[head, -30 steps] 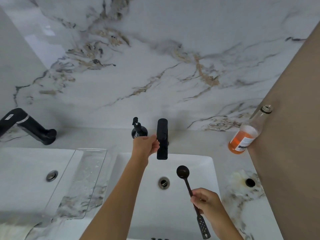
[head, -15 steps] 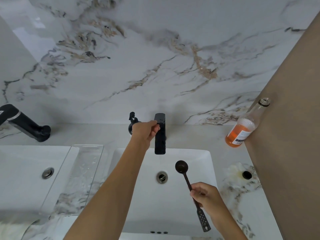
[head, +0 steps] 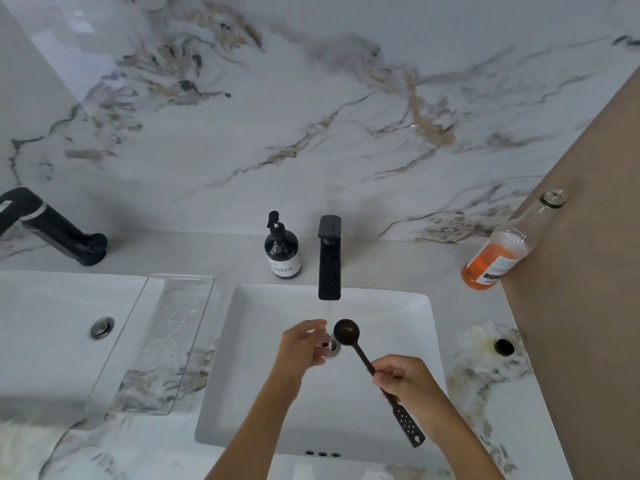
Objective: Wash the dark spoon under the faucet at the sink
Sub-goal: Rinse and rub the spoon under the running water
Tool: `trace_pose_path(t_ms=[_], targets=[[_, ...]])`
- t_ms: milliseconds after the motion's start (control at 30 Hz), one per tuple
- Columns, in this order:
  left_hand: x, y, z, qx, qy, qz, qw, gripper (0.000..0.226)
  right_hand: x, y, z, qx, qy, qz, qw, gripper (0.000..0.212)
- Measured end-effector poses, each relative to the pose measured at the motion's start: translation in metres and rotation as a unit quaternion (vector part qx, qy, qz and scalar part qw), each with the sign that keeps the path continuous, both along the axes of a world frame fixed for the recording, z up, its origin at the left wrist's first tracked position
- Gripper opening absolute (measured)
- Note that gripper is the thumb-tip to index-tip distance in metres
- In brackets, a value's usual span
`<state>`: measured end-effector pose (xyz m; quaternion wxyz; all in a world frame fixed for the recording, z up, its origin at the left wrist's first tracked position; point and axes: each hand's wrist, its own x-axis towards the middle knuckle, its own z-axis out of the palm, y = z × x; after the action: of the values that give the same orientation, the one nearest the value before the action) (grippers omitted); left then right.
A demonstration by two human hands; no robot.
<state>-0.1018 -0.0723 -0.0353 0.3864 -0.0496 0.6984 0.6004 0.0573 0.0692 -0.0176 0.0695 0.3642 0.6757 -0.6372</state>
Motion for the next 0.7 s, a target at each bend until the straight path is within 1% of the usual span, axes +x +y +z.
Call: trace_pose_path(t_ms=[67, 167, 300, 400, 433, 467, 533, 567, 600, 633, 700], targets=[[0.005, 0.001, -0.001, 0.035, -0.017, -0.028, 0.999, 0.022, -0.007, 0.004, 0.0, 0.029, -0.017, 0.045, 0.998, 0.019], [0.006, -0.002, 0.003, 0.073, -0.018, -0.041, 0.996, 0.028, -0.016, 0.014, 0.002, 0.064, -0.031, 0.081, 0.994, 0.02], [0.005, -0.005, -0.002, 0.121, -0.051, -0.02, 0.991, 0.027, -0.023, 0.029, 0.007, 0.113, -0.04, 0.117, 0.986, 0.024], [0.008, -0.003, -0.008, 0.162, -0.078, 0.001, 0.984, 0.028, -0.027, 0.034, 0.011, 0.13, -0.056, 0.151, 0.978, 0.023], [0.009, -0.002, -0.009, 0.173, -0.087, 0.013, 0.981, 0.029, -0.028, 0.034, 0.012, 0.149, -0.055, 0.152, 0.976, 0.023], [0.011, -0.001, -0.01, 0.18, -0.096, 0.031, 0.979, 0.028, -0.03, 0.034, 0.012, 0.186, -0.042, 0.133, 0.973, 0.022], [0.013, 0.001, -0.012, 0.184, -0.113, 0.076, 0.973, 0.027, -0.03, 0.026, 0.016, 0.259, 0.031, 0.024, 0.965, 0.021], [0.013, 0.002, -0.014, 0.184, -0.12, 0.097, 0.971, 0.027, -0.029, 0.019, 0.019, 0.259, 0.073, -0.035, 0.963, 0.02], [0.013, 0.002, -0.015, 0.185, -0.126, 0.115, 0.968, 0.026, -0.027, 0.011, 0.022, 0.221, 0.1, -0.076, 0.967, 0.021], [0.014, 0.003, -0.016, 0.187, -0.13, 0.128, 0.965, 0.026, -0.025, 0.002, 0.022, 0.155, 0.111, -0.095, 0.977, 0.022], [0.015, 0.005, -0.017, 0.19, -0.132, 0.14, 0.963, 0.025, -0.023, -0.02, 0.014, 0.013, 0.087, -0.122, 0.989, 0.022]])
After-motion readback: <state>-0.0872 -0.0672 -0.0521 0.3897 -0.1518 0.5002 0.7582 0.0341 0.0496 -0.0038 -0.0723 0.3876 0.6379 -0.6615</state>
